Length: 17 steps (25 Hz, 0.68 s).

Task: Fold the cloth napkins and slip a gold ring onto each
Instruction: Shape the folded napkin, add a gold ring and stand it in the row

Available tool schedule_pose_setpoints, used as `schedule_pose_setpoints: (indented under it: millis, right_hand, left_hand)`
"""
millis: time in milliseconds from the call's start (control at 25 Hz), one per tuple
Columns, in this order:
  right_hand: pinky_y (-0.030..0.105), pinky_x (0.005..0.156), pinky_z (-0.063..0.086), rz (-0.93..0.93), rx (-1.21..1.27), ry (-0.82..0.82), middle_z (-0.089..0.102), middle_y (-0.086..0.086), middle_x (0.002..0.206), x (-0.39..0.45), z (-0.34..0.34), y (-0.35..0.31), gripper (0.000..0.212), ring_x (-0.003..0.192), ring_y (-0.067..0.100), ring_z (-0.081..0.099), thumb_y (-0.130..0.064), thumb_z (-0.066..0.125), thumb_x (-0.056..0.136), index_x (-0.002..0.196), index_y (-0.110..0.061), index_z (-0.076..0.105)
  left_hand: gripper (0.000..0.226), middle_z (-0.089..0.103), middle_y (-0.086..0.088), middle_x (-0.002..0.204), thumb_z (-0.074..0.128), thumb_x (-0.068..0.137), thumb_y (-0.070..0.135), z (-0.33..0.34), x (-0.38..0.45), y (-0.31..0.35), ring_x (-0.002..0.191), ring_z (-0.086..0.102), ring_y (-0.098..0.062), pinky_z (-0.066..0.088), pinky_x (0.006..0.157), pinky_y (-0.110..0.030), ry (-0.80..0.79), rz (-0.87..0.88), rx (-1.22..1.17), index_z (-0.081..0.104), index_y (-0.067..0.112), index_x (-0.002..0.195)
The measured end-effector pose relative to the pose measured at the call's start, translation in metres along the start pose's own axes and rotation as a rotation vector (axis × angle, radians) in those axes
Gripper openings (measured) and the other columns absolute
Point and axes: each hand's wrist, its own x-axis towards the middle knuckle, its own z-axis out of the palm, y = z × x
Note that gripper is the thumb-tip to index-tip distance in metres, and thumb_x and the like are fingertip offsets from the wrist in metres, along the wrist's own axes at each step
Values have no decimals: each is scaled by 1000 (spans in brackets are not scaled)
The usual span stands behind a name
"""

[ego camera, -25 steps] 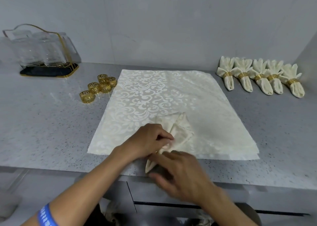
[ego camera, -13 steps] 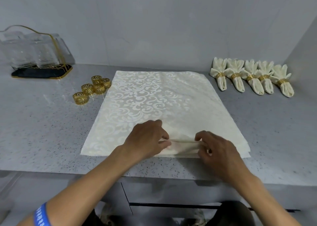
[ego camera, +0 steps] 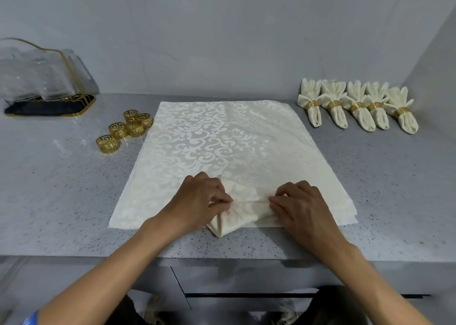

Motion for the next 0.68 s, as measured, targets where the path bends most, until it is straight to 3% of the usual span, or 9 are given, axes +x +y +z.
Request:
schedule_pose_setpoints:
  millis: [160, 280, 400, 520, 600, 680]
  right_hand:
    - [37, 75, 46, -151, 77, -79, 65, -3, 101, 12, -5, -9, 23, 86, 23, 56, -33, 60, 90, 102, -18, 72]
    - [35, 80, 48, -234, 156, -216, 63, -4, 115, 14, -1, -9, 31, 93, 20, 56, -36, 59, 93, 118, -21, 68]
    - [31, 81, 45, -223, 208, -219, 61, -6, 116, 14, 3, -5, 31, 92, 18, 55, -33, 48, 101, 120, -20, 68]
    - [28, 79, 41, -154, 317, -207, 60, -12, 110, 19, 4, -5, 31, 87, 12, 50, -34, 44, 103, 111, -21, 71]
    - [25, 77, 39, -119, 346, -170, 61, -14, 106, 19, 6, -7, 30, 84, 10, 48, -34, 46, 102, 108, -21, 72]
    - [23, 76, 39, -90, 340, -152, 62, -13, 105, 17, 5, -12, 29, 84, 10, 48, -34, 46, 102, 112, -23, 72]
  left_hand:
    - [14, 68, 19, 95, 68, 90, 31, 4, 0, -1, 92, 46, -2, 26, 79, -21, 34, 32, 14, 78, 32, 100]
    - [28, 66, 19, 91, 50, 93, 38, 5, -5, -2, 90, 49, -6, 24, 76, -28, 52, 152, 197, 77, 34, 97]
    - [47, 56, 15, 102, 29, 99, 52, -7, -11, 3, 98, 44, -7, 22, 84, -27, -96, 259, 316, 70, 31, 109]
    - [75, 50, 12, 114, 16, 90, 78, -16, -18, 9, 107, 40, -7, 27, 96, -29, -213, 232, 342, 61, 28, 123]
    - [64, 50, 13, 112, 27, 91, 73, -11, -22, 12, 106, 43, -9, 29, 94, -30, -160, 196, 370, 61, 28, 122]
    - [41, 54, 12, 104, 39, 92, 51, -2, -24, 15, 98, 47, -11, 28, 87, -31, -78, 135, 374, 65, 27, 114]
